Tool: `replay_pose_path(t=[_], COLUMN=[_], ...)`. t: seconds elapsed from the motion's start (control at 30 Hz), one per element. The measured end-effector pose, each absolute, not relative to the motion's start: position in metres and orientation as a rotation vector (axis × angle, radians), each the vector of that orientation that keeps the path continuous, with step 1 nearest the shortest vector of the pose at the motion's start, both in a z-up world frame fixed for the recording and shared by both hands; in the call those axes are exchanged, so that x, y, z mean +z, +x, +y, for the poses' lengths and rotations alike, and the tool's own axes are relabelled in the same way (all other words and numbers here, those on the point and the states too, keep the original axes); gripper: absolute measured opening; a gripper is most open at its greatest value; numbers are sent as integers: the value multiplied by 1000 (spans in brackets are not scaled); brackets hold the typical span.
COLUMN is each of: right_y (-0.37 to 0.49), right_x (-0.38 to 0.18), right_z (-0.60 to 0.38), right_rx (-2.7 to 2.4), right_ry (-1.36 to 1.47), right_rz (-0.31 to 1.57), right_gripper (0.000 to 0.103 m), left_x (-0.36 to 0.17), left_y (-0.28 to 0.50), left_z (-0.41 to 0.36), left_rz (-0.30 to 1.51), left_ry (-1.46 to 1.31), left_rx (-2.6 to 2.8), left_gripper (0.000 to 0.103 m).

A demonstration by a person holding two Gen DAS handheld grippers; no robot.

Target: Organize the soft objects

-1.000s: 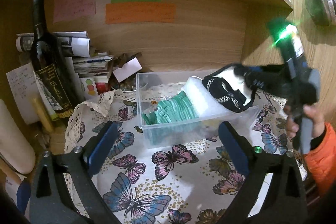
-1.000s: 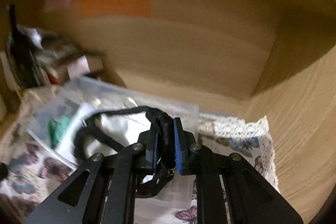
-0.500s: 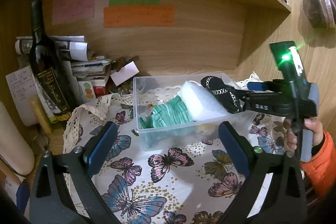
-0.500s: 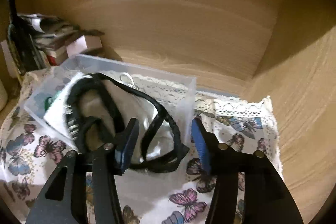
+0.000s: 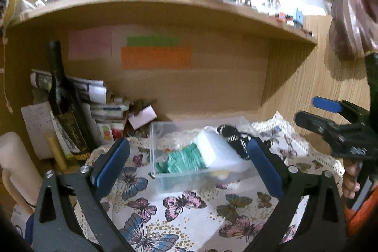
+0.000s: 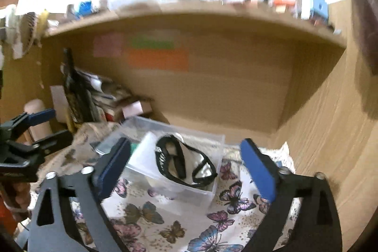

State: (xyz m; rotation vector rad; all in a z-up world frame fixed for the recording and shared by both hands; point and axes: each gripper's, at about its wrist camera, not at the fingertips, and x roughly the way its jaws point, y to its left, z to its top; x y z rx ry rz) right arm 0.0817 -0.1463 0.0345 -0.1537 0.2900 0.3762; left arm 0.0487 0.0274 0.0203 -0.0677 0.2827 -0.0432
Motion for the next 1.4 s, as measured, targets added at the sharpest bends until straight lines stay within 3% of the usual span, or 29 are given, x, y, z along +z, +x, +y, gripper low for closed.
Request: replay_pose_path(t=[0.53,1.4], right_y=[36,32], right_x=[40,38], right_z=[-140,-143], right_rx=[399,387], right_ry=[-108,-88], right_rz=[186,190], right_gripper=[103,103], left_x=[36,32], left_y=[15,17], left_z=[22,26], left_rz=[170,171], left_ry=[-57,-70], left_rx=[-5,1], left_gripper=[103,103])
